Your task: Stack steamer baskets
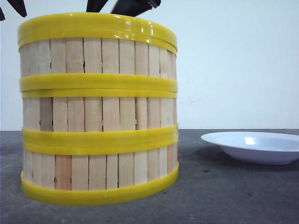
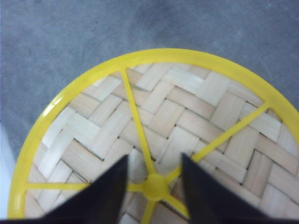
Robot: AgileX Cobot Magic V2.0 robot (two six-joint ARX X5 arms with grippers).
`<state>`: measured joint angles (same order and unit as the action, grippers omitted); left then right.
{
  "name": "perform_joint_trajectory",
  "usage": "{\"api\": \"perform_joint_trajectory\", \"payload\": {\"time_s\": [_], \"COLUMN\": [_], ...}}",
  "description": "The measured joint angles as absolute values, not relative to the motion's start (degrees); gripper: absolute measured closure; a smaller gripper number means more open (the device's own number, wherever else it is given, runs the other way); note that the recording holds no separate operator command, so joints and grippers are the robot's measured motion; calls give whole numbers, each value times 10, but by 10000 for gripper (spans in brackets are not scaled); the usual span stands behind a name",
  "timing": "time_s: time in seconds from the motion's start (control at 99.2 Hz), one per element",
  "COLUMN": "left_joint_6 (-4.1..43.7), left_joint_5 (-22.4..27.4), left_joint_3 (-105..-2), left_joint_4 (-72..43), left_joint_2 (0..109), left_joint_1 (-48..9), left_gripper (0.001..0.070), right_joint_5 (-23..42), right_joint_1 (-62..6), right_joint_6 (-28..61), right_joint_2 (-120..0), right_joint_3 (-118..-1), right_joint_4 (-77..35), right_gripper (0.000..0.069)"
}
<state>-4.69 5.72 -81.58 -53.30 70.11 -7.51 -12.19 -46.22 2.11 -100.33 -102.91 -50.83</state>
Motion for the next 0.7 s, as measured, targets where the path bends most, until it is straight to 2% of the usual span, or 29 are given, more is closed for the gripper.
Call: {"api": "perform_joint_trajectory", "payload": {"time_s": [0.121, 0.313, 0.484, 0.696], "left_joint_6": [-47, -47, -45, -37], "left_joint_5": [57, 57, 57, 57], "left_joint_3": [-816, -816, -816, -799], "left_joint_4": [-533, -533, -535, -540], "left_joint_2": [701, 701, 701, 677], "left_joint_1": [-75, -75, -75, -75], "left_gripper": [410, 410, 410, 410], "right_joint_5": [-121, -115, -64, -60], "right_joint_1": [-444, -398, -327, -221], "right_joint_6": [22, 30, 32, 32], "right_joint_2": [-987, -912, -837, -745], "right_joint_3": [-1028, -1028, -1028, -945], "right_joint_4": [-518, -534, -588, -599], "right_gripper": [349, 345, 345, 345]}}
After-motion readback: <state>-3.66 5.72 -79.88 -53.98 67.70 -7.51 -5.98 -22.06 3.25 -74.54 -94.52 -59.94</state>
